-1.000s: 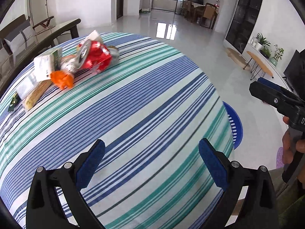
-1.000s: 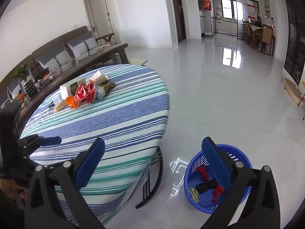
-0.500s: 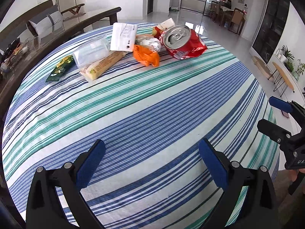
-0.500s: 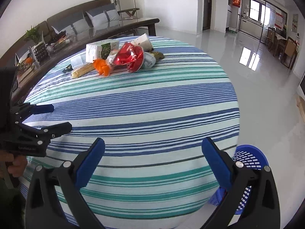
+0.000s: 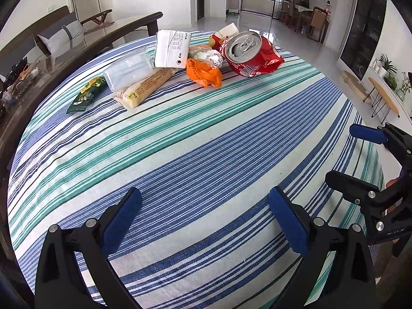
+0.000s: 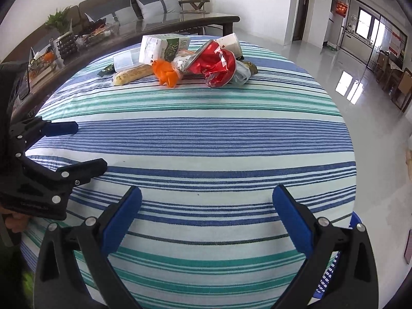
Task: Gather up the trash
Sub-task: 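Move both tools back over the table toward the remaining trash, then grasp the green cracker packet with the left gripper while the right gripper grasps the orange-wrapped roll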
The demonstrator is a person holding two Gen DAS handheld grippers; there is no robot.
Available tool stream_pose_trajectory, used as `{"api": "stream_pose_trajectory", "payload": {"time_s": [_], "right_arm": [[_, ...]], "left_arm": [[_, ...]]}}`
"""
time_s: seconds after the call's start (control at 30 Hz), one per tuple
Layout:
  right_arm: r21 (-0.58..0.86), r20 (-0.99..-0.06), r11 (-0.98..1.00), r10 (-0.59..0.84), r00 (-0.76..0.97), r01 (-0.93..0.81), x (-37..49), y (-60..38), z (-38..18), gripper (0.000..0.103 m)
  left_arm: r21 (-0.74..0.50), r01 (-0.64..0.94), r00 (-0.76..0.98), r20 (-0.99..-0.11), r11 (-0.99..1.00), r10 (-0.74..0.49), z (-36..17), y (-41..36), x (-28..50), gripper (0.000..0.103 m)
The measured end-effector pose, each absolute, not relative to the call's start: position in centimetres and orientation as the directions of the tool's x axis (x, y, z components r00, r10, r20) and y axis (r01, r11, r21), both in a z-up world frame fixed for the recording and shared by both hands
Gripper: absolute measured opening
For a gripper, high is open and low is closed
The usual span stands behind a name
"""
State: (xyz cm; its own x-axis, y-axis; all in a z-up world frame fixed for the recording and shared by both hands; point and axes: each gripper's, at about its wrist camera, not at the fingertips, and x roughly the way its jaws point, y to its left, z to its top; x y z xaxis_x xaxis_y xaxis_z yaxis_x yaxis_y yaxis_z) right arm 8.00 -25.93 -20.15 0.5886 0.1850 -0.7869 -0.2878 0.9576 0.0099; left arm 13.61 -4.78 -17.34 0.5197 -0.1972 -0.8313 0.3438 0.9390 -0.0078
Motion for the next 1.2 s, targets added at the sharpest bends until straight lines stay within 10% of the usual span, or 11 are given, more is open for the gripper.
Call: {"api": "stream_pose_trajectory", "payload": {"time_s": [0.87,1.1,1.2], "right_arm": [[0.009,-0.776,0.961,0.182,0.604,-0.277,7.7,-25.0,-20.7,0.098],[0.010,-0.776,0.961,0.182,0.604,-0.276,7.7,-25.0,-20.8,0.098],[0.011,-0.776,0.961,0.182,0.604,-0.276,7.7,-25.0,-20.8,0.098]], "left_arm": [[0.070,0.313,0.506,-0.857,0.947,-0.104,-17.1,7.8,33.2,0.095],[-0.005,0.334,0.510,-0.840,0.943,-0.185,-16.7,8.2,33.8,0.047],[-0.006,0.318,0.512,-0.841,0.948,-0.177,-16.6,8.3,32.2,0.043]]}}
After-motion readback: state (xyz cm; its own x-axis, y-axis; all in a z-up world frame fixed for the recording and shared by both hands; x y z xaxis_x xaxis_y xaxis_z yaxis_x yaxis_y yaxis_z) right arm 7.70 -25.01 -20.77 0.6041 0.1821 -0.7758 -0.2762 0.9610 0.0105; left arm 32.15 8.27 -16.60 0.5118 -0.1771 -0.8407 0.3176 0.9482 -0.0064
